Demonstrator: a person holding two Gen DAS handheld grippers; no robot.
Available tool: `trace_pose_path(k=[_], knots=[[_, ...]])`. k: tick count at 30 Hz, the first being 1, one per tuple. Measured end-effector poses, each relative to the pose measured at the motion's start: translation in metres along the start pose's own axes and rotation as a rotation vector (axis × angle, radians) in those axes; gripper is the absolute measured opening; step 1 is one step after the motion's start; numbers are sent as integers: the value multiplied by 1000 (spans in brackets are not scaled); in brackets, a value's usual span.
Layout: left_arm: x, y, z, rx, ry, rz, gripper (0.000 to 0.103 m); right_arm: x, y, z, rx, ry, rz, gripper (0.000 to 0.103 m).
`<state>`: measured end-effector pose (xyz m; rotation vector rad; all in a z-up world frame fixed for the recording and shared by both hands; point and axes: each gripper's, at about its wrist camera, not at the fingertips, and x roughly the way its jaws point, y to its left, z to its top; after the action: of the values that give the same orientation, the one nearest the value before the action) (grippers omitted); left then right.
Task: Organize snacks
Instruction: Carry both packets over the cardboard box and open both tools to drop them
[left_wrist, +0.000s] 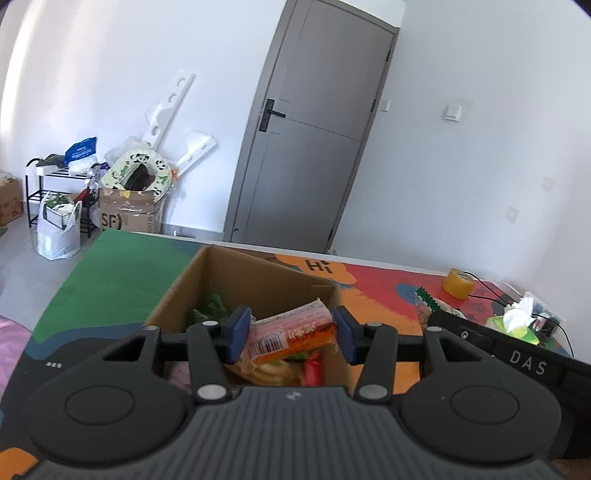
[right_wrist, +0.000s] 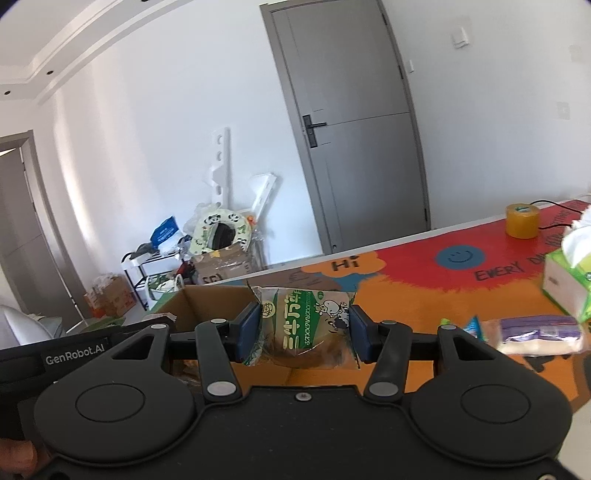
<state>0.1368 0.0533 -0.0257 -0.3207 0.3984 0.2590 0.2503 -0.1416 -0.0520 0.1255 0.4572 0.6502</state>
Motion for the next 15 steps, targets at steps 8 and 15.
trace_pose_path(k=[8, 15], knots=[[10, 22, 5, -25, 20, 33, 49, 16, 22, 3, -28, 15, 38, 51], [19, 35, 13, -46, 23, 37, 59, 32, 36, 6, -43, 31, 57, 51]])
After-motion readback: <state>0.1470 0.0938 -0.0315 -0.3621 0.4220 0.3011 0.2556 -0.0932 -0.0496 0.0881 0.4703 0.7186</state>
